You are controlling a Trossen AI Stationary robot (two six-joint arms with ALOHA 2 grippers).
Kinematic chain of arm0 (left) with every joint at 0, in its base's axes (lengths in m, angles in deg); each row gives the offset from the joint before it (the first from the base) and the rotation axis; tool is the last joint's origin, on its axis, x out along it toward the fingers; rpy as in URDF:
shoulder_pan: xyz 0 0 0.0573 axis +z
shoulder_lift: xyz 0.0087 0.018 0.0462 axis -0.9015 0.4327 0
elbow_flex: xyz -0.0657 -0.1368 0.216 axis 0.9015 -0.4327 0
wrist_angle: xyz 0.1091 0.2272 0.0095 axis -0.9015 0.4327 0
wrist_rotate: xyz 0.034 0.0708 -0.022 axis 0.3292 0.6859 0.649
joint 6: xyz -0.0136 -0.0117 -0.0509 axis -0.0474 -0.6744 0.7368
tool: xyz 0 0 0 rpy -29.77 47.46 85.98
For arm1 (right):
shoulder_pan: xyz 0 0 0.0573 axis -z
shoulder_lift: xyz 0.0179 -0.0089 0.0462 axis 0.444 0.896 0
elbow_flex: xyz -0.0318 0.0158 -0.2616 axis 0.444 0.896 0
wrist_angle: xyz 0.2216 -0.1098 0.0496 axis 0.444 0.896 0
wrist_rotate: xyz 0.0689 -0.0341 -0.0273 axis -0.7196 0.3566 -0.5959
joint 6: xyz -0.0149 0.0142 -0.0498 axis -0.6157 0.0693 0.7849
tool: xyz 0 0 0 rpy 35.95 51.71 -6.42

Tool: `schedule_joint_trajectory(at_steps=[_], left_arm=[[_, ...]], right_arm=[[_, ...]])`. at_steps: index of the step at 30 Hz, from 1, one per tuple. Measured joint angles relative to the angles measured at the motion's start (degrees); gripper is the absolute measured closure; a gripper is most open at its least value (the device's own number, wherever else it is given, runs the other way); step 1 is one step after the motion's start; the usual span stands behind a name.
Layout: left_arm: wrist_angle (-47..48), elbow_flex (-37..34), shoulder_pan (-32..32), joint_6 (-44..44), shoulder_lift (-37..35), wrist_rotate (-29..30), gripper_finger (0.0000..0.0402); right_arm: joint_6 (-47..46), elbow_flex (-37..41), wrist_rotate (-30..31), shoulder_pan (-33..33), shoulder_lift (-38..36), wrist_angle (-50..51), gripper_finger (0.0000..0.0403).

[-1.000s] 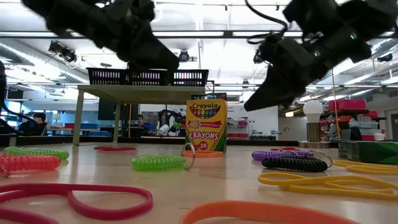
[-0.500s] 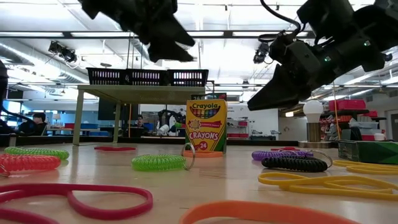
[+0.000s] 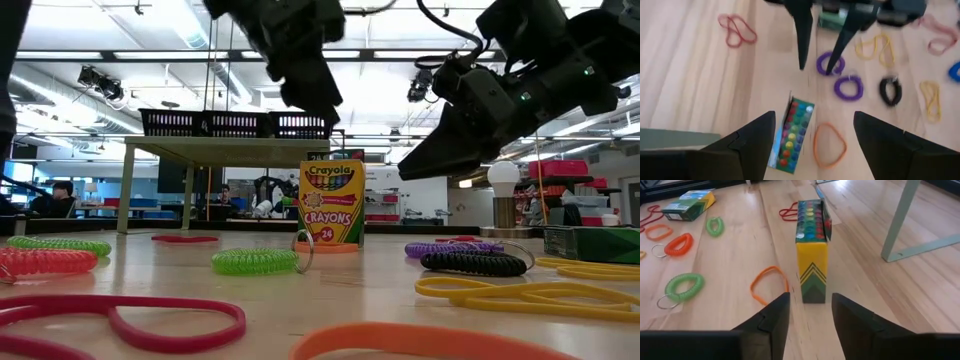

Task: Pick & Place Office Desk Supplies
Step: Put the crayon box into the left black bin on the shelf

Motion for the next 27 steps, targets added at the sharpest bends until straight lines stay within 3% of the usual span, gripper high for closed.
schedule_joint_trajectory(at_steps=[5,10,20,27], left_arm=[[9.79,8.33,0.36,-4.6,6.42,-0.28,0.0127],[12.7,13.1,0.29,-7.5,11.63,-0.1,0.0127],[13.57,13.87,0.25,-10.45,15.38,0.32,0.0134],[14.59,13.79,0.18,-12.47,17.1,1.52,0.0184]], right_arm=[[0.0,0.0,-0.01,0.0,0.02,0.06,0.0241],[0.0,0.0,0.01,0.0,0.02,0.53,0.024],[0.04,0.0,0.01,0.02,0.04,1.45,0.024],[0.44,0.0,0.03,0.02,0.04,1.52,0.024]])
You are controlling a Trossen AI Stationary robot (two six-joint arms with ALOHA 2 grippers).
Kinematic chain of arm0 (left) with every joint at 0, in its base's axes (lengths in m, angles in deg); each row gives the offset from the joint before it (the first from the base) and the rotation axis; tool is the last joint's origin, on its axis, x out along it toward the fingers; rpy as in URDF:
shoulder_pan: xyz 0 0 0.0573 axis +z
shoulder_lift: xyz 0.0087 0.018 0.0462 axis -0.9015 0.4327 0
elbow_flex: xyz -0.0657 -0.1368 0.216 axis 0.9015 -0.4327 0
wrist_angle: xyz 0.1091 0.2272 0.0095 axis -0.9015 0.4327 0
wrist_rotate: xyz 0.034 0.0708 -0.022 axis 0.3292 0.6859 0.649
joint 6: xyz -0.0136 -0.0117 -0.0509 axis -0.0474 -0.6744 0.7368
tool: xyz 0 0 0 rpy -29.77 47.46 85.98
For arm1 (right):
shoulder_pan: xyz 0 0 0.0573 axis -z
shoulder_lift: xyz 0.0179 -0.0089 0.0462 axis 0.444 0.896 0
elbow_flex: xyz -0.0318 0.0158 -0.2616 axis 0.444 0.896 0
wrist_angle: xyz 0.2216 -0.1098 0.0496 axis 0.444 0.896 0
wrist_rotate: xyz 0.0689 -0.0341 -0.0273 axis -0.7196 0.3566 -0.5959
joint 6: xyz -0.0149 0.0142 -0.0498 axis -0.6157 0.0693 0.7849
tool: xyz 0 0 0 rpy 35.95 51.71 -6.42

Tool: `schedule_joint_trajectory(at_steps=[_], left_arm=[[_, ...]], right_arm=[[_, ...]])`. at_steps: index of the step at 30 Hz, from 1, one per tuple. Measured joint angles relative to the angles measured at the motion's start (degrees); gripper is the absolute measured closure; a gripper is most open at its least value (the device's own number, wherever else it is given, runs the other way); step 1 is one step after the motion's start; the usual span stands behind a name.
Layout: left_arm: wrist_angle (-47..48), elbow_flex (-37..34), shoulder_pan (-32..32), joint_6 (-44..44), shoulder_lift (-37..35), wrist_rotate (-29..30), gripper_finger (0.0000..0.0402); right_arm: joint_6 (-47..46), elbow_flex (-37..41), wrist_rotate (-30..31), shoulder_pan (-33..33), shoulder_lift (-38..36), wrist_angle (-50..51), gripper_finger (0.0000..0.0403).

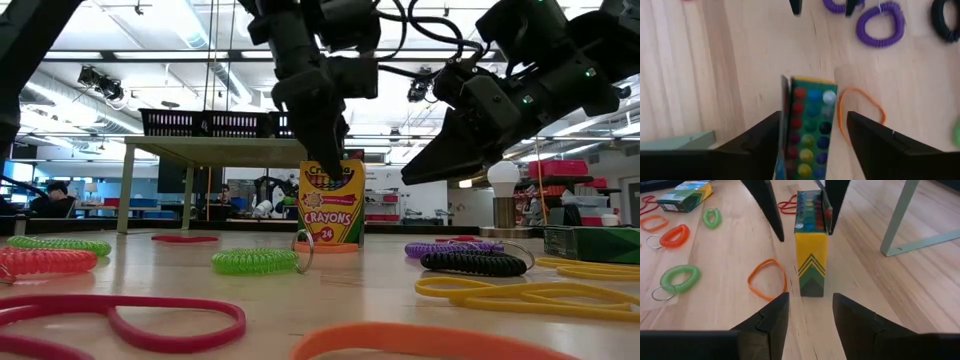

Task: Pick & Place Office Desk Supplies
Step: Put the crayon box into the left black bin on the shelf

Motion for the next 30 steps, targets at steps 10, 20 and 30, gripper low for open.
schedule_joint_trajectory(at_steps=[10,20,30], left_arm=[[0.16,-0.01,0.0,-0.15,0.22,-0.23,0.0301],[12.54,-0.09,0.0,-1.44,-8.72,-1.85,0.0317],[31.87,-0.07,0.02,2.91,-29.02,-1.55,0.0317]], right_arm=[[0.59,0.0,0.02,0.0,0.0,0.16,0.024],[0.61,0.0,0.13,0.0,0.0,0.42,0.024],[0.83,0.0,0.11,0.0,0.0,0.68,0.024]])
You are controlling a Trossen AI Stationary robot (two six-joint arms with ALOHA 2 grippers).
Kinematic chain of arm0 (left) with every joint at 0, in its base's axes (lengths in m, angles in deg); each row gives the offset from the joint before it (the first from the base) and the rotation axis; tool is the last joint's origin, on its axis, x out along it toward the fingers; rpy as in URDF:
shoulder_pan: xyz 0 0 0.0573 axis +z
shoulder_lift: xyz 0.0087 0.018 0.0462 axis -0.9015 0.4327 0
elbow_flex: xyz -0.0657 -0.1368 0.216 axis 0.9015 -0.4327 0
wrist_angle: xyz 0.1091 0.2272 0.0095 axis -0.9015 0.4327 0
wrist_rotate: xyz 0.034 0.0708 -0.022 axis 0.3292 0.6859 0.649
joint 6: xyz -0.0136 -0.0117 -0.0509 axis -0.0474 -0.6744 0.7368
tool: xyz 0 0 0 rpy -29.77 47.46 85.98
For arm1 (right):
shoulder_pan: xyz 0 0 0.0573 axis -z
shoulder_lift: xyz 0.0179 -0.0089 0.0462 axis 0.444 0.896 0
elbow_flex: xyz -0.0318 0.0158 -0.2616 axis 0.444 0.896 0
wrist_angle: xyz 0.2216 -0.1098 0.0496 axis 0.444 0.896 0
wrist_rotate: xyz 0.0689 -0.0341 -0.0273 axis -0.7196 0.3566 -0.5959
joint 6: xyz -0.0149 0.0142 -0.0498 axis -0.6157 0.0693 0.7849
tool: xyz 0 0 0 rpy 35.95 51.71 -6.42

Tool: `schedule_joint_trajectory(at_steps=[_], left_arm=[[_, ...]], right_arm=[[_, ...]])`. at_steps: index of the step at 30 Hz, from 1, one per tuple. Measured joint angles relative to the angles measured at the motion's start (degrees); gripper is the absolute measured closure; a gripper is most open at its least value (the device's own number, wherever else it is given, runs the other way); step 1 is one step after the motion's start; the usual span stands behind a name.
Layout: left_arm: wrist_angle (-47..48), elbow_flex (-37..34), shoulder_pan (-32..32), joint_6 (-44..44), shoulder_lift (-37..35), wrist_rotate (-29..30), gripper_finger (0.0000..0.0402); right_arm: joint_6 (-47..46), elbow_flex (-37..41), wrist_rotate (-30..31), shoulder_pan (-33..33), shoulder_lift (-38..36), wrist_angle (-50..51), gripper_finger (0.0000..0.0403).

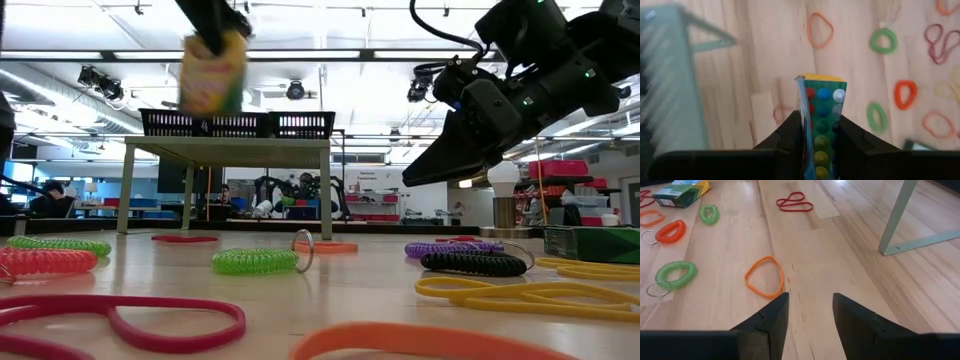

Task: Pick & Place Office Desk Supplies
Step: Put the crayon box into the left black bin on the shelf

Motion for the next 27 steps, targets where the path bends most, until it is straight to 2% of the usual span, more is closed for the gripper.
schedule_joint_trajectory(at_steps=[7,13,18,27], left_arm=[[8.65,0.0,2.27,0.33,-12.23,6.94,0.0317],[9.81,0.04,12.38,-5.34,-17.45,8.87,0.0317],[10.68,1.45,23.36,-14.37,-17.13,8.48,0.0317],[11.35,13.71,41.2,-29.38,-9.83,4.64,0.0317]], right_arm=[[0.0,0.0,-0.04,0.0,0.0,-0.18,0.024],[-0.31,0.0,-0.11,0.0,0.0,-0.87,0.024],[-1.26,0.0,-0.11,0.0,0.0,-0.87,0.024],[-1.29,0.0,-0.11,0.0,0.0,-0.87,0.024]])
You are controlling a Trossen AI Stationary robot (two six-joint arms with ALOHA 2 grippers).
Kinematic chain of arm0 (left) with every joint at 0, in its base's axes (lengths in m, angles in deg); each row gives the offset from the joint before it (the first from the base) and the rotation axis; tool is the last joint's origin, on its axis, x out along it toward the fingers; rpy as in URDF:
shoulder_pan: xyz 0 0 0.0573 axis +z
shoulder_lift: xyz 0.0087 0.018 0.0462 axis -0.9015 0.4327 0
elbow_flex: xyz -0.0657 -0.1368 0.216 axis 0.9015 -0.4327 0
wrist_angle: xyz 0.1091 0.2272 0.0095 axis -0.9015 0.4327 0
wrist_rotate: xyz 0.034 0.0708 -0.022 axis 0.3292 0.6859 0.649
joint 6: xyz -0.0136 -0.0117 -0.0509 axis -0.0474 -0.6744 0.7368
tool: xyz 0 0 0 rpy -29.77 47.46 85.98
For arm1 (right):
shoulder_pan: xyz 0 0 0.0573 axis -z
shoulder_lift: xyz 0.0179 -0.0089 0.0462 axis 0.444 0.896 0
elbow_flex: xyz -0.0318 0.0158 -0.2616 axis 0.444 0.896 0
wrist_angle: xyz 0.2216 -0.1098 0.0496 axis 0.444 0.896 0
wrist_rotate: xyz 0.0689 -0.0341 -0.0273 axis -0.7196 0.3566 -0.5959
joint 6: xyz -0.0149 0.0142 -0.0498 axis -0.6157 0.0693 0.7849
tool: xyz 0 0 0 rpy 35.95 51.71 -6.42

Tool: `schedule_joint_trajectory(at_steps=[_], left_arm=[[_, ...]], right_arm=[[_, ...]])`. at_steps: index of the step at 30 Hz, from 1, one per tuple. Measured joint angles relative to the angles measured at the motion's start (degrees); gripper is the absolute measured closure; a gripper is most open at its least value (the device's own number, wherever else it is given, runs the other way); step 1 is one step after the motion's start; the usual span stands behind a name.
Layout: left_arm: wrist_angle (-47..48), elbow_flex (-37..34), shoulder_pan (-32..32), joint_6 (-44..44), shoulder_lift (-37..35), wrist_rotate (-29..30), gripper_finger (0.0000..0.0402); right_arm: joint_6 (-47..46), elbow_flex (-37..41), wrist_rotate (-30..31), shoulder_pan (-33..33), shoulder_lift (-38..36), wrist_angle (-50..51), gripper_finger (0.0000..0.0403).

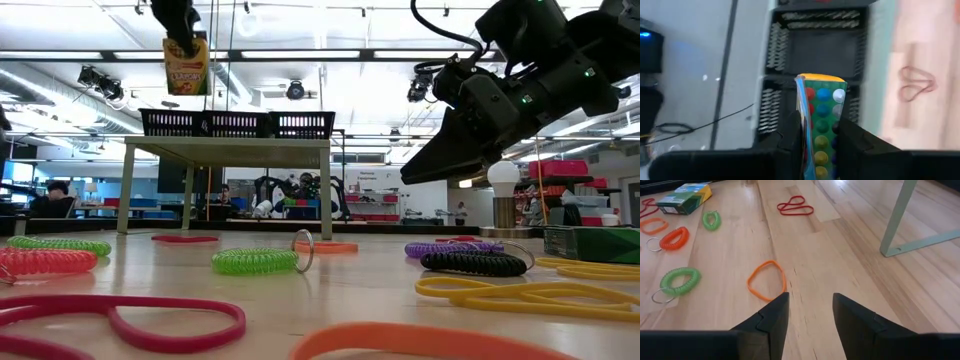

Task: Pick & Place Office Desk Supplies
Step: Put the crayon box into the left black bin on the shelf

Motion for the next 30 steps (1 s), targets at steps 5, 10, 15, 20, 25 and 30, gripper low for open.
schedule_joint_trajectory(at_steps=[5,10,15,20,25,30], left_arm=[[0.1,0.43,6.19,-5.65,4.77,-0.7,0.0317],[-2.89,0.41,8.31,-7.83,7.61,-2.36,0.0317],[-3.52,-0.62,8.76,-8.77,7.87,-4.09,0.0317],[-4.24,-3.49,10.68,-9.3,7.97,-4.61,0.0317],[-6.71,-6.55,12.15,-10.98,7.97,-5.03,0.0317],[-8.78,-8.61,12.54,-12.29,7.97,-5.69,0.0317]], right_arm=[[0.0,0.0,0.0,0.0,0.0,0.02,0.024],[0.0,0.0,-0.22,0.0,0.0,0.1,0.024],[0.19,0.0,-0.22,0.0,0.0,0.5,0.024],[0.42,0.0,-0.24,0.0,0.0,0.5,0.024],[0.42,0.0,-0.23,0.0,0.0,0.5,0.024],[0.43,0.0,-0.22,0.0,0.0,0.49,0.024]])
